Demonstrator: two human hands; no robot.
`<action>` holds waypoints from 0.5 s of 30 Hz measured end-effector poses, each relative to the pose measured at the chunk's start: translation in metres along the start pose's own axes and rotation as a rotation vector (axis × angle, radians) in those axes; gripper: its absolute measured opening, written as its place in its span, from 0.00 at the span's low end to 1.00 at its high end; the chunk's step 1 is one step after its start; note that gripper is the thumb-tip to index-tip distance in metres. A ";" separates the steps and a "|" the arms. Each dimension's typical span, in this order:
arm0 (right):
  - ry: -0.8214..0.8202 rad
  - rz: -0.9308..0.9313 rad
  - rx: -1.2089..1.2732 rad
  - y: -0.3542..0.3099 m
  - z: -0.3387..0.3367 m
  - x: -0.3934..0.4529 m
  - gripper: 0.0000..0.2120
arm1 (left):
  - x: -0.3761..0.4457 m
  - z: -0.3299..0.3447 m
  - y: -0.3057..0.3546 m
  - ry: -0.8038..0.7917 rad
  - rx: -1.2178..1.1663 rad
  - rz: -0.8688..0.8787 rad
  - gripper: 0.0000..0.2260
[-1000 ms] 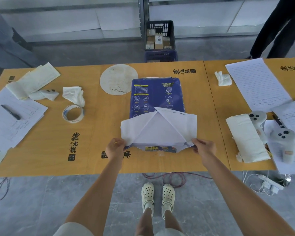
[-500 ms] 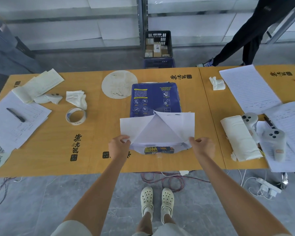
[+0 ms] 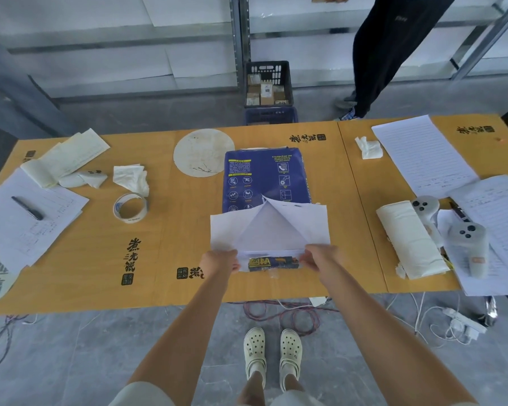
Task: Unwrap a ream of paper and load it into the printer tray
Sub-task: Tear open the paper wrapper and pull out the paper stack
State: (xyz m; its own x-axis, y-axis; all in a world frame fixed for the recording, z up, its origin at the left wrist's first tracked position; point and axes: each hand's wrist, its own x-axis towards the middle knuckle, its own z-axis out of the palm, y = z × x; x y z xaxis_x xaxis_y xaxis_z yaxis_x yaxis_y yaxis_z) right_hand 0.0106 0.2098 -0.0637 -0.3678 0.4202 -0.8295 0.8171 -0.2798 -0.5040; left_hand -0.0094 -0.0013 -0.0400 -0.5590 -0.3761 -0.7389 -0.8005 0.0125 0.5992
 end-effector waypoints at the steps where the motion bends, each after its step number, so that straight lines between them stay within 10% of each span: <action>1: -0.005 0.007 0.032 0.000 0.001 -0.001 0.03 | -0.001 0.001 -0.001 -0.018 -0.024 -0.025 0.05; 15: -0.023 0.119 0.403 0.007 0.006 0.002 0.11 | 0.005 0.011 -0.013 -0.064 -0.354 -0.163 0.07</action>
State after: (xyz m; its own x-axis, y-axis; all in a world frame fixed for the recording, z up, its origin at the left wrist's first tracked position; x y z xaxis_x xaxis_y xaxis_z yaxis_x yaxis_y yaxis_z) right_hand 0.0131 0.2036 -0.0708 -0.2949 0.3468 -0.8904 0.6171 -0.6424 -0.4545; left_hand -0.0042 0.0068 -0.0544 -0.4521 -0.2883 -0.8441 -0.7620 -0.3671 0.5335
